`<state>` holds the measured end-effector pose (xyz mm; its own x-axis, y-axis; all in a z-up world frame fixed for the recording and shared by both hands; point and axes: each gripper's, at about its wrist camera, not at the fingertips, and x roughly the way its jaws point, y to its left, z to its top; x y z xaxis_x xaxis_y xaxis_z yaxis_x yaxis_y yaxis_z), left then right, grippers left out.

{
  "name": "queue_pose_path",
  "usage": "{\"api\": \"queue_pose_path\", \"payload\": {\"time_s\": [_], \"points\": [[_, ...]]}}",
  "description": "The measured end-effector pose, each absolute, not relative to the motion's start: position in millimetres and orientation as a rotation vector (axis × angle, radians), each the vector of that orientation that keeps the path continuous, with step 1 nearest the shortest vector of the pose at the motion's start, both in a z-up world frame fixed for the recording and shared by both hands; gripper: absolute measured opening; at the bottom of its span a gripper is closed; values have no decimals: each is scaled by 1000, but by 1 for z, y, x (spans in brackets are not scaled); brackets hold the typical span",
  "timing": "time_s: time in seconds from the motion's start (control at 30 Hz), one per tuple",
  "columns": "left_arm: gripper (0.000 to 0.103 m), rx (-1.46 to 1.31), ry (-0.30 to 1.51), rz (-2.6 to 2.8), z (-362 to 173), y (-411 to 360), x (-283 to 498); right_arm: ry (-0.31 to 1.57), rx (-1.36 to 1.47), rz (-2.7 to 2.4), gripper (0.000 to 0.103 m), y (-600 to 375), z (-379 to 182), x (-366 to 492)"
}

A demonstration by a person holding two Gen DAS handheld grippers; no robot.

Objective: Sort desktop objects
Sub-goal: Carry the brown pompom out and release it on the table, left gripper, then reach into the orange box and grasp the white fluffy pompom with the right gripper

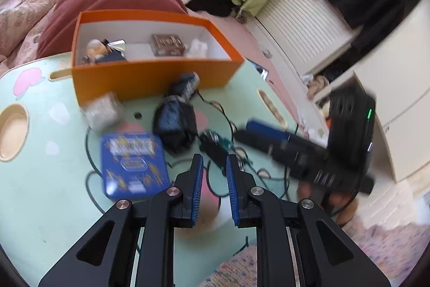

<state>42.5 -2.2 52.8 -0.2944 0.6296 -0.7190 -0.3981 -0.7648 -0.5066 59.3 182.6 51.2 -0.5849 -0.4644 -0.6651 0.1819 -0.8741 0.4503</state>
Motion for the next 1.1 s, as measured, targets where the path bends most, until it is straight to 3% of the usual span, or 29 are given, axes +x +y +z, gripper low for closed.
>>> {"api": "queue_pose_path", "payload": {"time_s": [0.23,0.3,0.43,0.47,0.53,0.6,0.7,0.83,0.93,1.1], "points": [[21,-1215,-170,2191,45,12,55,-513,1158,-2496,71,197,57,59],[27,-1159,-185,2222,51,6,59,-523,1162,-2493,71,199,56,58],[68,-1078,-168,2304,67,-12,74,-516,1166,-2488,71,199,61,54],[71,-1070,-143,2331,70,-17,79,-501,1172,-2489,71,198,64,52],[71,-1080,-75,2374,70,-22,86,-448,1191,-2502,70,195,70,45],[71,-1111,35,2404,66,-25,98,-363,1219,-2523,53,190,78,33],[71,-1162,137,2346,55,-29,120,-290,1289,-2513,43,186,88,1],[71,-1231,169,2300,38,-24,124,-234,1382,-2500,41,177,91,-45],[70,-1236,96,2271,33,-18,117,-179,1453,-2471,41,165,84,-71],[54,-1240,77,2279,27,-5,100,-104,1520,-2464,41,157,79,-97]]}}
